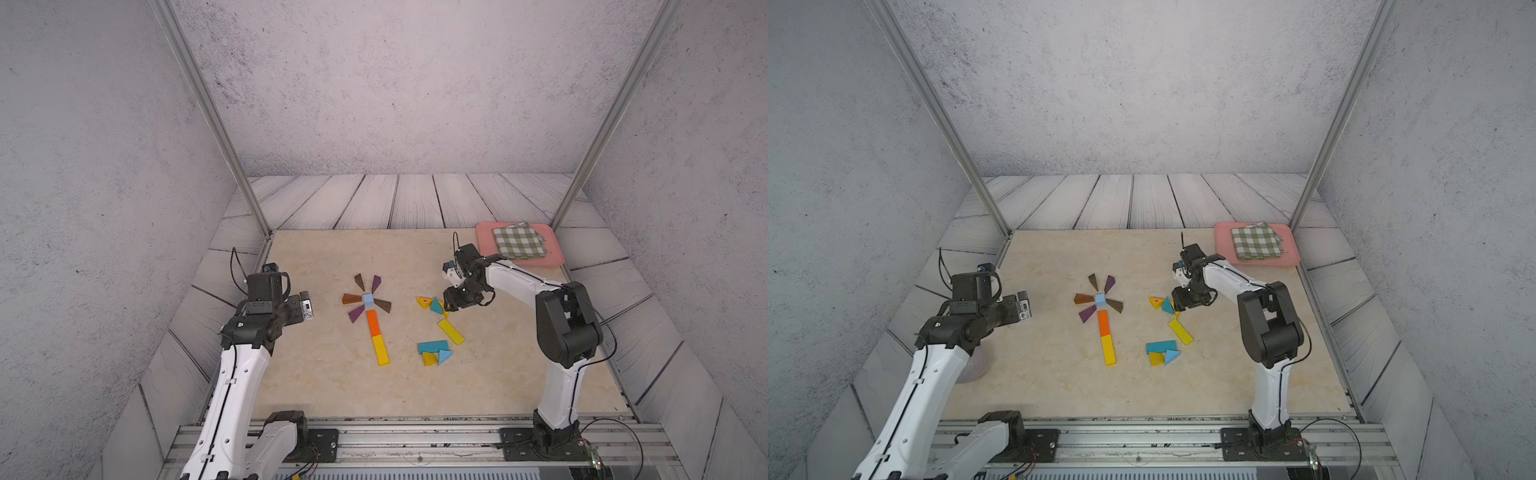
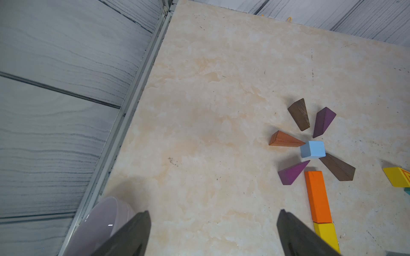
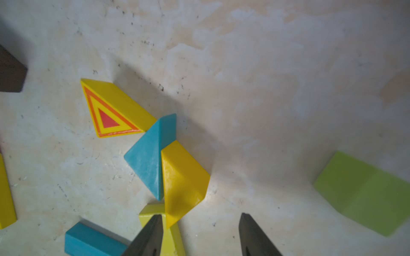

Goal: Assemble a small pinwheel with building blocks
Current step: Pick up the building block from the center of the board.

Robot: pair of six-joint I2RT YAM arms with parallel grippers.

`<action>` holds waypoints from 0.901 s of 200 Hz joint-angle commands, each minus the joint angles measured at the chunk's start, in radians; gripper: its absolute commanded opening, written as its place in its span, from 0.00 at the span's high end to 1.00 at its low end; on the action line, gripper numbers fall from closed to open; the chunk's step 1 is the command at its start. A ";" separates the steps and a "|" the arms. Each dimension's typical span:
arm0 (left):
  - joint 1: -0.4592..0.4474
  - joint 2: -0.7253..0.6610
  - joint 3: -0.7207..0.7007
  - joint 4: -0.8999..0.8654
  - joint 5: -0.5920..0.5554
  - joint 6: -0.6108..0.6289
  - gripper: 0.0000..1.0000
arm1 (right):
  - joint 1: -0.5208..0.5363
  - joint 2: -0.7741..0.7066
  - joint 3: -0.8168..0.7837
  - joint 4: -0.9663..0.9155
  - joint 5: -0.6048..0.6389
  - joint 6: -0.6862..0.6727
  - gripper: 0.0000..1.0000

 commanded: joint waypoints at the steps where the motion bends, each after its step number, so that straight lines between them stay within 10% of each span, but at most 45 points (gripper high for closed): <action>1: 0.010 -0.004 -0.004 -0.010 -0.001 0.011 0.04 | 0.008 0.050 0.036 -0.003 0.010 -0.023 0.39; 180: 0.014 -0.002 -0.005 -0.011 -0.002 0.012 0.04 | 0.039 0.090 0.046 -0.014 0.100 -0.044 0.49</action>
